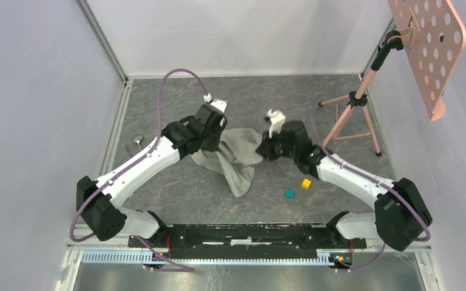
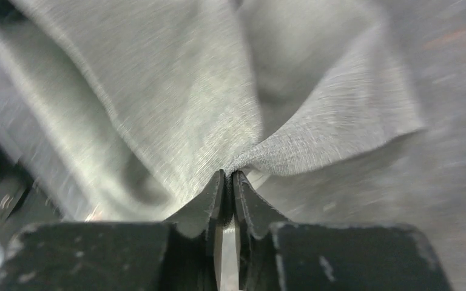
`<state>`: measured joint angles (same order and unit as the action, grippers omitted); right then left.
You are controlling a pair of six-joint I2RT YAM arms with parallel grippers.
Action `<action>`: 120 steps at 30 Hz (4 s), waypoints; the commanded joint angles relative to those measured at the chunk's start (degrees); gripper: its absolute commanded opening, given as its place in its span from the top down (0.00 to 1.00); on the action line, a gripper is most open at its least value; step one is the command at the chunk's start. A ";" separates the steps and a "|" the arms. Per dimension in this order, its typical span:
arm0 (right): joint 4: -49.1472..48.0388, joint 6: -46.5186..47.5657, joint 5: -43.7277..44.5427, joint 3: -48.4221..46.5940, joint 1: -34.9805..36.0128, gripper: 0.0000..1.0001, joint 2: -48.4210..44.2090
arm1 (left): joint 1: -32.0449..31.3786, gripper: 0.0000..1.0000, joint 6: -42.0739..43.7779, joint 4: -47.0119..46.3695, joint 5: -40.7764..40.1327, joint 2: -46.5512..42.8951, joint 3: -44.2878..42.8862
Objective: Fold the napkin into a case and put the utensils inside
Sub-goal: Pick up the crumpled napkin from the center of the board.
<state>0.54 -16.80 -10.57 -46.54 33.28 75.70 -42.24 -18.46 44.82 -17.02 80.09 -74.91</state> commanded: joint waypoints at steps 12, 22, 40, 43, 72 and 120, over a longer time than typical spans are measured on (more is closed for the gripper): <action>9.93 2.96 16.33 -1.60 4.52 0.21 -0.19 | -0.23 0.90 -10.06 -5.19 10.92 -7.27 19.12; 9.49 5.56 17.26 -9.38 -1.84 0.21 9.97 | -0.20 0.76 -10.27 -5.53 10.88 -9.03 23.26; 8.84 5.64 24.21 -17.59 -4.28 0.41 27.96 | -0.15 0.51 -10.01 -4.90 9.73 -15.98 25.06; 8.69 5.45 23.13 -17.85 -4.36 0.41 27.26 | -0.17 0.50 -10.42 -4.85 9.69 -16.72 25.58; 5.28 5.46 19.46 -18.63 -7.09 0.66 35.73 | -0.17 0.30 -12.85 -3.87 6.86 -13.50 22.97; 2.04 6.29 2.44 -22.09 -7.70 1.00 -3.05 | 0.05 0.98 3.99 9.72 -19.28 -21.86 -10.81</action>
<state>10.85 -10.57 1.61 -67.09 25.74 85.12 -42.24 -22.83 54.72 -26.11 63.02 -75.48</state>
